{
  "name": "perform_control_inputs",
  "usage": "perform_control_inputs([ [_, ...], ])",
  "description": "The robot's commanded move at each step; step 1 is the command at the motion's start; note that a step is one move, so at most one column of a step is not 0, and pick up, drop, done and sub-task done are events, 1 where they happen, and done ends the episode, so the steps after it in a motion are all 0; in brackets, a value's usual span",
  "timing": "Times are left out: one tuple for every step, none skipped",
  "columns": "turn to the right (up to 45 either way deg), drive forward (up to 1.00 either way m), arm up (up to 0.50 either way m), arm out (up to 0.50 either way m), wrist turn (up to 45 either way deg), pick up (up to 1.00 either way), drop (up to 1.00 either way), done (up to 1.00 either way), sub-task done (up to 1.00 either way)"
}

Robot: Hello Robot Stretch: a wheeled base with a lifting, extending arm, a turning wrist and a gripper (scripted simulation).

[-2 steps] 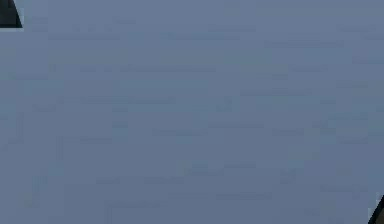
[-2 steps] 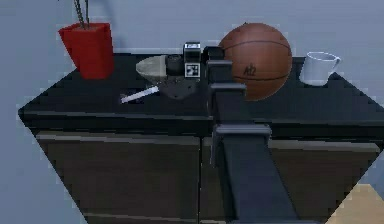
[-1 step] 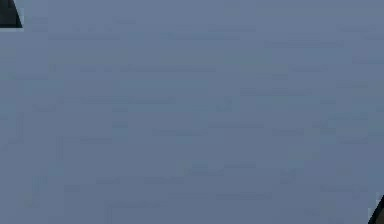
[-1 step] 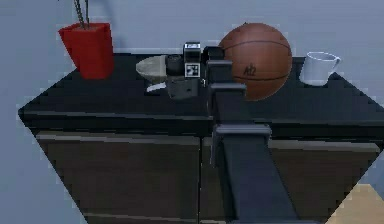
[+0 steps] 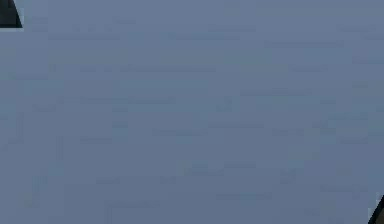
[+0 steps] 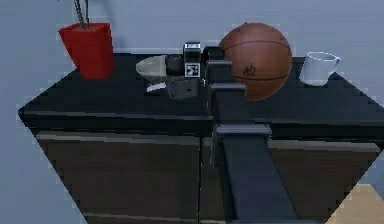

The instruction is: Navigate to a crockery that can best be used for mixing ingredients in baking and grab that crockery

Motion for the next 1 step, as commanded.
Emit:
perform_control_inputs([
  [0.0, 0.0, 0.0, 0.0, 0.0, 0.0, 0.0, 1.0, 0.0],
])
